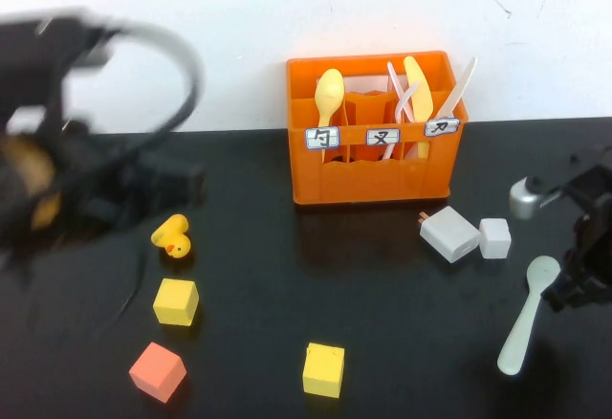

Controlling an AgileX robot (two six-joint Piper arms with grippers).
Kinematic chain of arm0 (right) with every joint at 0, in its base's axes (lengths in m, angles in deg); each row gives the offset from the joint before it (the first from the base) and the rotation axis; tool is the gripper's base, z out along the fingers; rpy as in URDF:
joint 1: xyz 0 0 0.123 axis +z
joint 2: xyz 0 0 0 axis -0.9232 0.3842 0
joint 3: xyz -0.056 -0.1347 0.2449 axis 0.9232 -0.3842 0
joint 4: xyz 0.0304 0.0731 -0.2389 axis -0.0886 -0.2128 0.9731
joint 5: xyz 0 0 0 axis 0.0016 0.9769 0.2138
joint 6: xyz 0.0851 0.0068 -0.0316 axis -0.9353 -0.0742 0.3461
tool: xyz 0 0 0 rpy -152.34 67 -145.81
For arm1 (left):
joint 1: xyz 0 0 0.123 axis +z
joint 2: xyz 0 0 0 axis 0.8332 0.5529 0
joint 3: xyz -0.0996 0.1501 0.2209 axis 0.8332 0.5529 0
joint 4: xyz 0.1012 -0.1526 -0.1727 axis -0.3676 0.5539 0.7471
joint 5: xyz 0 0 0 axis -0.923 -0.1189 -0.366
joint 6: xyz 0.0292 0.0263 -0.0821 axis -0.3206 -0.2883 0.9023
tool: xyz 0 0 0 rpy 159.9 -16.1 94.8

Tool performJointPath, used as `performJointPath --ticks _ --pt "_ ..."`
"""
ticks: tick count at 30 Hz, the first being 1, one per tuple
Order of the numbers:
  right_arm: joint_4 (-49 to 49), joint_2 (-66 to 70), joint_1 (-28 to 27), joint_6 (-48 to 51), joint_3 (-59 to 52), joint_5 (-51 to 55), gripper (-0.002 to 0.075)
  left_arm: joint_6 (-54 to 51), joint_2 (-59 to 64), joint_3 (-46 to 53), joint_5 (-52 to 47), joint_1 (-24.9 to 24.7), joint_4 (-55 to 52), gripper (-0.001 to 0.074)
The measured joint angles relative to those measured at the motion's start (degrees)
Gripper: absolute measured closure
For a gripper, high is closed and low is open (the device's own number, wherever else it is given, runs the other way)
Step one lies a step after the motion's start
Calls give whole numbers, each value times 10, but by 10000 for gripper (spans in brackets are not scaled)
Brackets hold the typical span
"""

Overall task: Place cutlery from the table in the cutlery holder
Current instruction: Pick up the spoon

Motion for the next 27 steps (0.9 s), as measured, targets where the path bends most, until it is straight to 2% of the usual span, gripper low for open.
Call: performJointPath --ticks 5,10,20,27 --pt "40 57 0 -5 5 -26 728 41 -88 119 20 0 -1 736" --pt "45 99 0 7 30 -53 728 75 -150 181 22 0 -2 736" --pt "-75 134 -1 105 111 -52 728 94 -196 198 30 0 -3 736" --pt "-65 130 19 52 122 30 728 99 -196 198 31 0 -3 736"
